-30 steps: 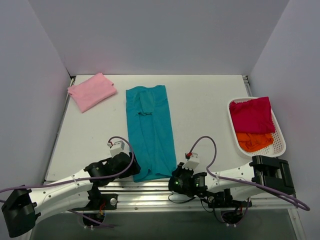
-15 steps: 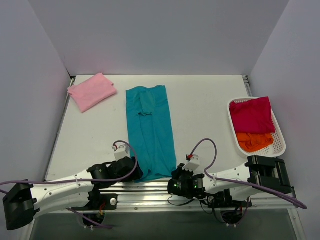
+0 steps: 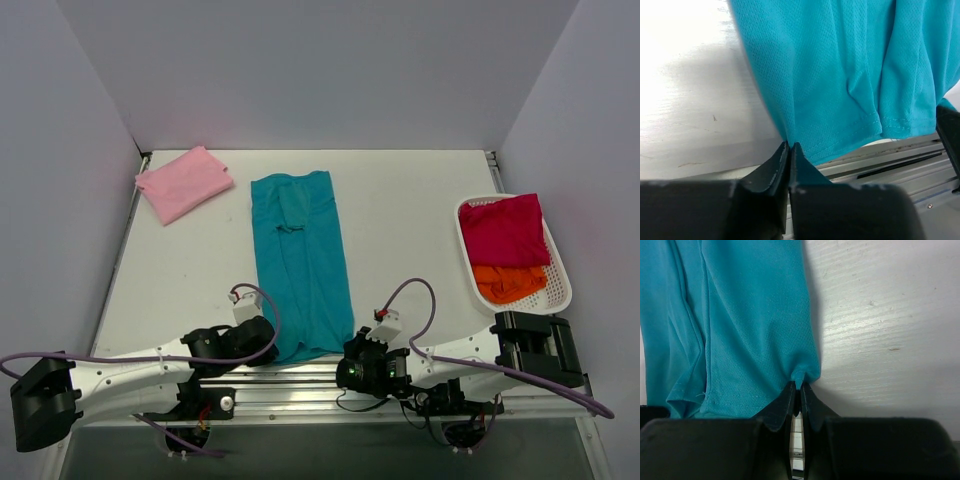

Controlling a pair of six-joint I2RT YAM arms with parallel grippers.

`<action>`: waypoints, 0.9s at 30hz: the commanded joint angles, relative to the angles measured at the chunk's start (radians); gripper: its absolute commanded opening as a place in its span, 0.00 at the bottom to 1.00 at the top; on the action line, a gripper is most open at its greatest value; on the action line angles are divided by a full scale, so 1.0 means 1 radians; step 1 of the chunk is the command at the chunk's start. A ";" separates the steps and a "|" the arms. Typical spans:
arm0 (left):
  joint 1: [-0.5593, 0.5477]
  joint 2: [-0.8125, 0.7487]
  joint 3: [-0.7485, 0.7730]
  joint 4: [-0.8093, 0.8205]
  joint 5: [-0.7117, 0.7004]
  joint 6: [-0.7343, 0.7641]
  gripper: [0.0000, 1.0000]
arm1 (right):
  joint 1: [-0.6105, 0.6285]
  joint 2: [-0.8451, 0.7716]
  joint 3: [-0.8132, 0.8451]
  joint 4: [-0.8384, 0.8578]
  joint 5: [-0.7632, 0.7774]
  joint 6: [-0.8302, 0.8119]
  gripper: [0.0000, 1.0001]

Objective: Fold and stack the t-shirts
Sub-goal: Fold the tshirt

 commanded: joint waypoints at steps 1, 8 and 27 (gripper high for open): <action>-0.006 -0.016 0.010 0.001 -0.014 -0.019 0.05 | 0.005 -0.007 -0.018 -0.079 0.028 0.015 0.00; -0.008 -0.092 0.042 -0.094 -0.037 -0.013 0.02 | 0.012 -0.035 0.040 -0.181 0.043 0.008 0.00; -0.003 -0.262 0.214 -0.340 -0.180 0.051 0.02 | 0.017 -0.087 0.244 -0.410 0.149 -0.066 0.00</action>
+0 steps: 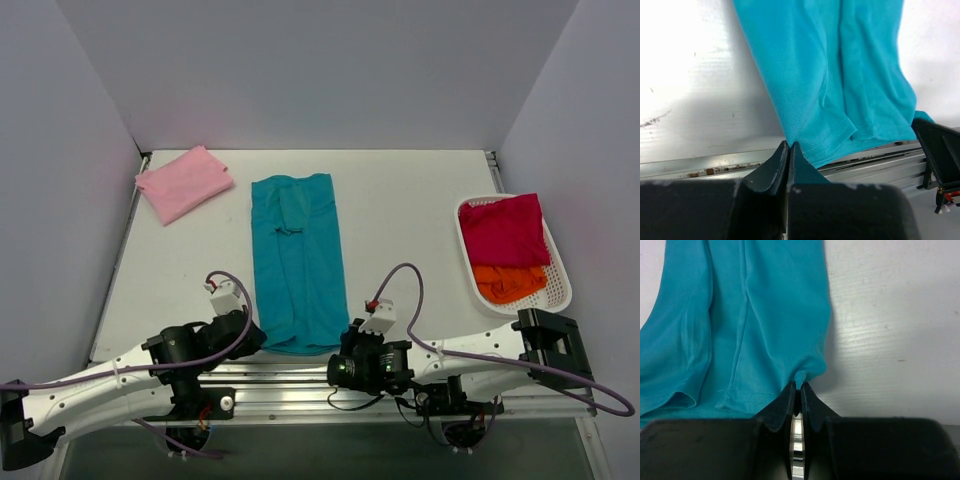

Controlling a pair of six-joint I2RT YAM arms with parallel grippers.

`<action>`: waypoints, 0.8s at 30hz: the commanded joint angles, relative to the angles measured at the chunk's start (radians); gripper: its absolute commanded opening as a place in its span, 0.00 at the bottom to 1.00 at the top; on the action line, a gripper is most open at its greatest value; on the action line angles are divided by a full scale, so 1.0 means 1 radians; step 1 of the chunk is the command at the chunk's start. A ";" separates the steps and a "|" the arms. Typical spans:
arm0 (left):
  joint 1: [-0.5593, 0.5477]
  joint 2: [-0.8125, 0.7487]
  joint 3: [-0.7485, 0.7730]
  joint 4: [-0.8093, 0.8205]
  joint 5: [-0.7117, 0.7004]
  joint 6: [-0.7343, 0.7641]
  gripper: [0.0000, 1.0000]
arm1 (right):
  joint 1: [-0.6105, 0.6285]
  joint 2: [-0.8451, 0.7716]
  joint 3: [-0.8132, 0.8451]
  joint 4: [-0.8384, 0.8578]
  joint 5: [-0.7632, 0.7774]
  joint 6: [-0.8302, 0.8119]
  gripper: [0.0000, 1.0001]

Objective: Fold and stack the t-shirts
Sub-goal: Fold the tshirt

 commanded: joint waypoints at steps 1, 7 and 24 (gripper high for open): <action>0.003 -0.009 0.094 -0.051 -0.079 0.047 0.02 | -0.018 -0.031 0.074 -0.119 0.114 -0.051 0.00; 0.055 0.048 0.178 -0.010 -0.117 0.147 0.02 | -0.107 -0.037 0.148 -0.101 0.134 -0.195 0.00; 0.498 0.276 0.227 0.289 0.205 0.391 0.02 | -0.377 0.075 0.300 0.109 0.042 -0.562 0.00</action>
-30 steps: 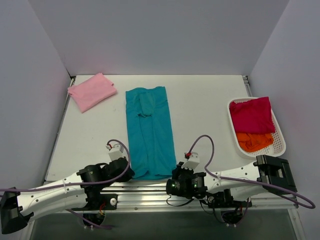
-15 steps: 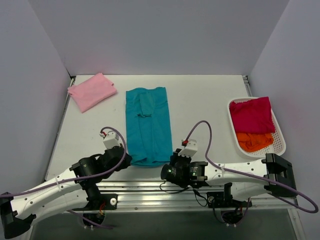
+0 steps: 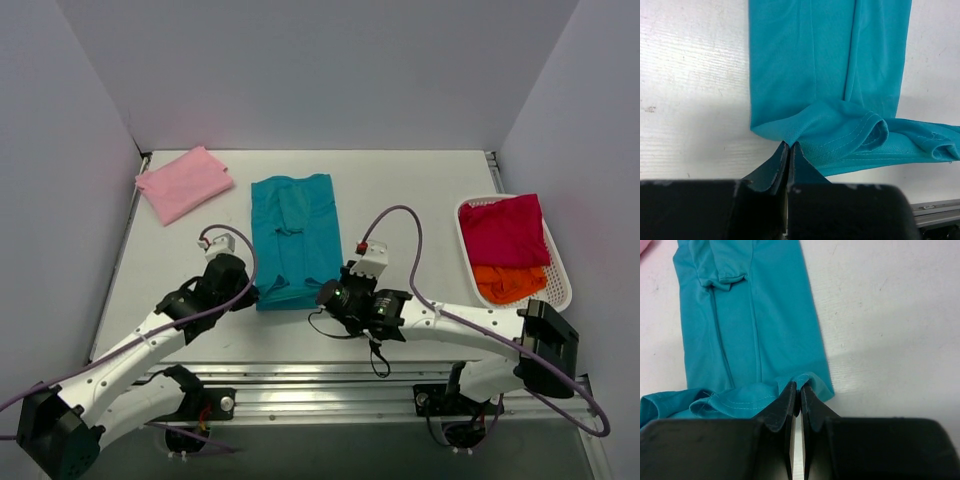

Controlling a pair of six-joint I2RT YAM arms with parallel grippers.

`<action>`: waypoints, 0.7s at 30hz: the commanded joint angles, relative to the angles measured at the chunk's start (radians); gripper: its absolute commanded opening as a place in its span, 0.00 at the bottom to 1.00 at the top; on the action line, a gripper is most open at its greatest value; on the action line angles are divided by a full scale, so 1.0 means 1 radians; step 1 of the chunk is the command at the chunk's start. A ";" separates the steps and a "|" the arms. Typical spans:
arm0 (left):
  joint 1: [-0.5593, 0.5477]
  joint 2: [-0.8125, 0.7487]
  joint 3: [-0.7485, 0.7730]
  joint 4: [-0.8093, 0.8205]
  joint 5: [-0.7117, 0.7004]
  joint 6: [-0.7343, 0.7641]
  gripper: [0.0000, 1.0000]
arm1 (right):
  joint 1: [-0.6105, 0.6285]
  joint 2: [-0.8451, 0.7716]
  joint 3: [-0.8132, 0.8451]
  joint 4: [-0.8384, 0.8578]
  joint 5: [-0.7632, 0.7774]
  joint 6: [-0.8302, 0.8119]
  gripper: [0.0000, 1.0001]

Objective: Fold and stack the t-shirts
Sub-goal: Fold the tshirt

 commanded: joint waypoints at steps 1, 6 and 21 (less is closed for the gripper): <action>0.063 0.052 0.074 0.096 0.086 0.073 0.02 | -0.031 0.035 0.057 0.030 0.002 -0.099 0.00; 0.125 0.118 0.109 0.144 0.137 0.102 0.02 | -0.066 0.084 0.100 0.061 -0.018 -0.147 0.00; 0.371 0.739 0.399 0.380 0.261 0.212 0.92 | -0.388 0.542 0.437 0.176 -0.191 -0.320 0.55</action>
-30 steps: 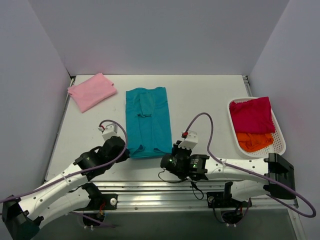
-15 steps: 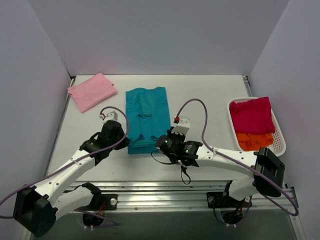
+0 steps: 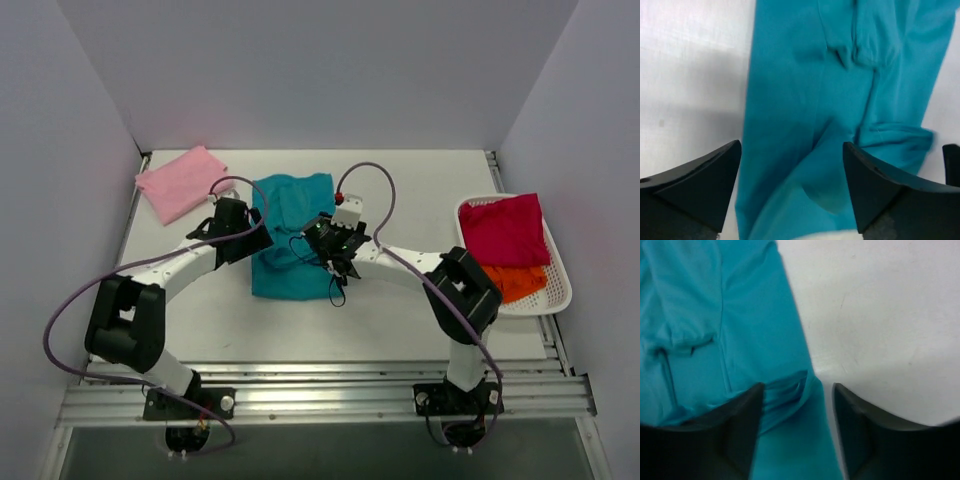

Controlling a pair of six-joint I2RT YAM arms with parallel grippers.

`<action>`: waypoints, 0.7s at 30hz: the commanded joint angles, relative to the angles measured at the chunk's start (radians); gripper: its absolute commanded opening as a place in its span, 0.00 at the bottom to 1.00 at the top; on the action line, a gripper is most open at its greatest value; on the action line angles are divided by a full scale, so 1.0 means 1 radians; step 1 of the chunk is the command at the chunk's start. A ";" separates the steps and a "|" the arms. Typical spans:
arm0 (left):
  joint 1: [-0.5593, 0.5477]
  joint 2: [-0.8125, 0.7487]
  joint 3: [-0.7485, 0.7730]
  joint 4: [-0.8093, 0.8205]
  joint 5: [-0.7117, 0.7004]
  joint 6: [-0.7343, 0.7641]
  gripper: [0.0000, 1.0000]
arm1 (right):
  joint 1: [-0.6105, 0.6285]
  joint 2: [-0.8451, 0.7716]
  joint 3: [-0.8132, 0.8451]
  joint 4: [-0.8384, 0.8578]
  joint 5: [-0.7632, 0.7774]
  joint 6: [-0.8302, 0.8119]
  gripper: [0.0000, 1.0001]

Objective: Fold and stack the t-shirts
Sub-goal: Fold the tshirt

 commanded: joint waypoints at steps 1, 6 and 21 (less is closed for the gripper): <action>0.087 0.216 0.166 0.099 0.058 0.055 0.96 | -0.085 0.149 0.142 0.012 -0.033 -0.070 0.72; 0.141 0.394 0.332 0.140 0.091 0.033 0.94 | -0.172 0.201 0.238 0.070 -0.077 -0.147 0.87; 0.083 -0.139 0.012 0.000 -0.155 -0.020 0.94 | -0.058 -0.305 -0.181 0.091 -0.020 -0.073 0.88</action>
